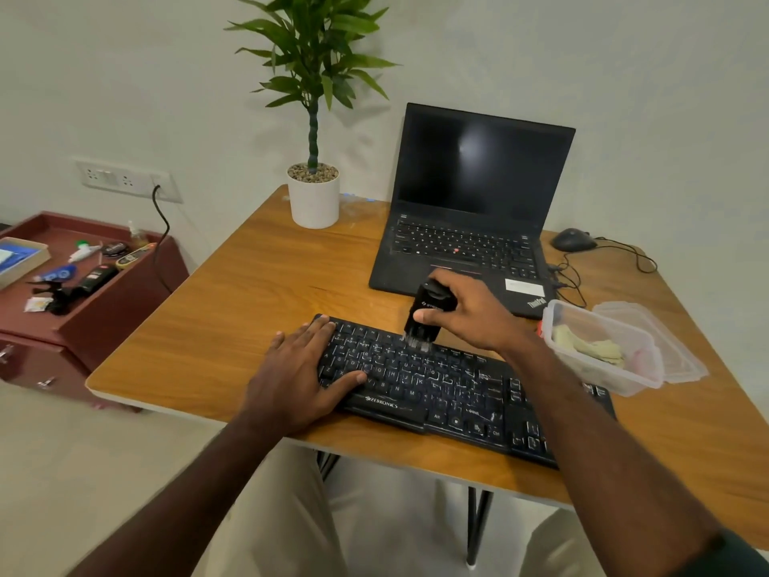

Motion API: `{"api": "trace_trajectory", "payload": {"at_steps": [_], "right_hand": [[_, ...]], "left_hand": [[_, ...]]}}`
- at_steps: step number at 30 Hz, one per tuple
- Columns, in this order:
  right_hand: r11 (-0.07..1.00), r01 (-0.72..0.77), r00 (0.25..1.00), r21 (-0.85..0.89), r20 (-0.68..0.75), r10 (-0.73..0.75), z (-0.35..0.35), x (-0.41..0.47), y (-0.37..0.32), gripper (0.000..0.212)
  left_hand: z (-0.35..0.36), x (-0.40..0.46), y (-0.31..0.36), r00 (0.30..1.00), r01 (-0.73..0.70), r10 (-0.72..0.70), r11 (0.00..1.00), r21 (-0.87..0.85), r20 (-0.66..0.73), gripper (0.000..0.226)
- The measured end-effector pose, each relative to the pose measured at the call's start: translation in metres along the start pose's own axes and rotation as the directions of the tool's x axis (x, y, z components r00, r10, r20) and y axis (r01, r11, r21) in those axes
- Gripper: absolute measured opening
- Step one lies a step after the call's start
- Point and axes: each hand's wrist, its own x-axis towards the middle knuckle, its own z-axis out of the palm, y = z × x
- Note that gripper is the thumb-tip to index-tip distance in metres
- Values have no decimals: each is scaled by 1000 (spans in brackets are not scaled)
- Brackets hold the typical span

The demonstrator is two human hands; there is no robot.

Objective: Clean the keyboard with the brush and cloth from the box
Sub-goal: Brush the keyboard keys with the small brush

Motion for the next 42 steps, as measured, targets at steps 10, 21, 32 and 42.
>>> {"api": "trace_trajectory", "payload": {"at_steps": [10,21,32,42], "right_hand": [[999,-33,997,24,-66,35,9,0,-3,29],[1000,4,977,14,-212,-1,36,9,-16,27],[996,-36,999,-84,8,37,-16,-10,-2,25],[998,-54,998,-11,-22,54,-16,-28,9,24]], "left_hand": [[0,0,0,1000,-1,1,1000,-5,-2,111],[-1,-1,1,1000,3,-3,1000,-12,5,112],[0,-1,-2,1000,-11,11,1000,-15,-4,107],[3,1,-3,1000,-18,18,999,-27,-8,107]]}}
